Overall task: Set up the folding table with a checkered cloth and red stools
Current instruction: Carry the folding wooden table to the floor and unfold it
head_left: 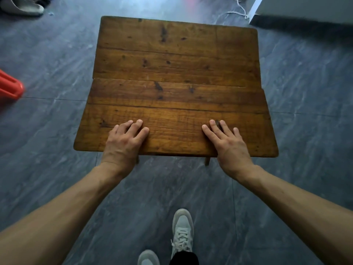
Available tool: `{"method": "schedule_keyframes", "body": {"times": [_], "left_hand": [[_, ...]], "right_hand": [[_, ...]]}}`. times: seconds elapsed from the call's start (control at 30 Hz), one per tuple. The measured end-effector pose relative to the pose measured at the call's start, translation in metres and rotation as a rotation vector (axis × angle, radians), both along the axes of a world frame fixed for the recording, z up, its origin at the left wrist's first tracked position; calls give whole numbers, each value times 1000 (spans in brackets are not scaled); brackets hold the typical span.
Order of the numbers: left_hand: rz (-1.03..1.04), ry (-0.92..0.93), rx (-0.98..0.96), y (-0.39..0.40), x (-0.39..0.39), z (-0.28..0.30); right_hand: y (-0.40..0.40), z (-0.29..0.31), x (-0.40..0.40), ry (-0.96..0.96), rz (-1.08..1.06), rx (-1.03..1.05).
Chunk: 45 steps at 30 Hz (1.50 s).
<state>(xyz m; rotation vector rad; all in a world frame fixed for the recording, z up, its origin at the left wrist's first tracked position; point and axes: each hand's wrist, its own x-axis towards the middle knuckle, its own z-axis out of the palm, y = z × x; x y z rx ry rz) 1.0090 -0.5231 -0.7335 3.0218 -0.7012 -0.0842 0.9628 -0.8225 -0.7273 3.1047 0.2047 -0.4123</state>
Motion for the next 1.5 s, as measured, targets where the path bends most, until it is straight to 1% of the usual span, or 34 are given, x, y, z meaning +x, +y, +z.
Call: {"method": "schedule_keyframes", "body": {"times": [0.23,0.43,0.53,0.6,0.73,0.97,1.4,1.5], "left_hand": [[6,51,-20,18,-56,23],[5,86,-4,40,-118,31],[11,96,-19,47,-146,33],[7,107,-17,48,-160,31],[25,98,-22,49,-173,25],[41,86,-8,45,-177,8],[63,159,5,4,-215,24],[76,152,-3,-10,-225,26]], "right_hand": [[16,22,-51,32,11,15],[38,26,-118,36,13,25],[43,25,-145,-3,32,-1],[43,23,-158,7,35,-17],[44,21,-168,19,22,-7],[45,0,-172,16,21,-37],[1,14,-201,22,30,-33],[-11,15,-210,25,48,-47]]}}
